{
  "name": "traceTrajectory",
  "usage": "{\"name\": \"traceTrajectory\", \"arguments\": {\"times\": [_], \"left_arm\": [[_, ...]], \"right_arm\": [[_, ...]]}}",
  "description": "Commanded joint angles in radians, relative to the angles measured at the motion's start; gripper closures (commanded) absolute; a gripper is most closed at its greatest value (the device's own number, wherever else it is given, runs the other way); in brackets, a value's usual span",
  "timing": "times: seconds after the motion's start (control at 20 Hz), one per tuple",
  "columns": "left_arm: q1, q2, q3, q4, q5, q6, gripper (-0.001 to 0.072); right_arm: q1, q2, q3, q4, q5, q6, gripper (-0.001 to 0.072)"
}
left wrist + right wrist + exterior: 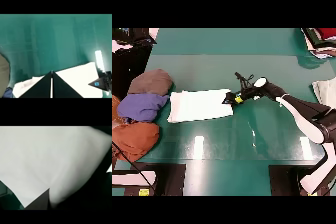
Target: Fold the shirts.
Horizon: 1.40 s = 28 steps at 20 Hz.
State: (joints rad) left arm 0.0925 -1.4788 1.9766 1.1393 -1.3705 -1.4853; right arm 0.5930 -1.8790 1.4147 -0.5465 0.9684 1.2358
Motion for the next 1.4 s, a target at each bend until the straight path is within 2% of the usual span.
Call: {"name": "traceTrajectory", "arguments": {"times": [0.0,0.15,0.3,0.65,0.95,1.1,1.35], "left_arm": [[0.000,0.000,0.001,-0.021,-0.022,-0.001,0.0682],[-0.037,0.000,0.001,-0.031,-0.015,-0.008,0.0683],[-0.125,0.000,0.001,-0.031,0.003,-0.008,0.0682],[-0.332,0.000,0.001,-0.030,0.077,-0.008,0.0682],[-0.423,0.000,0.001,-0.021,0.140,-0.007,0.0682],[-0.422,0.000,0.001,-0.021,0.140,-0.007,0.0682],[-0.422,0.000,0.001,-0.020,0.140,-0.006,0.0681]], "right_arm": [[0.019,-0.029,0.083,0.020,0.004,-0.015,0.0696],[-0.048,0.023,0.085,0.000,0.001,-0.014,0.0697],[-0.189,0.130,0.085,-0.140,0.018,-0.001,0.0698],[-0.756,0.379,0.085,-0.269,0.050,0.002,0.0697],[-1.189,0.402,0.085,-0.257,0.012,0.003,0.0697],[-1.287,0.388,0.085,-0.257,-0.015,0.002,0.0697],[-1.297,0.389,0.145,-0.232,-0.020,0.001,0.0697]]}}
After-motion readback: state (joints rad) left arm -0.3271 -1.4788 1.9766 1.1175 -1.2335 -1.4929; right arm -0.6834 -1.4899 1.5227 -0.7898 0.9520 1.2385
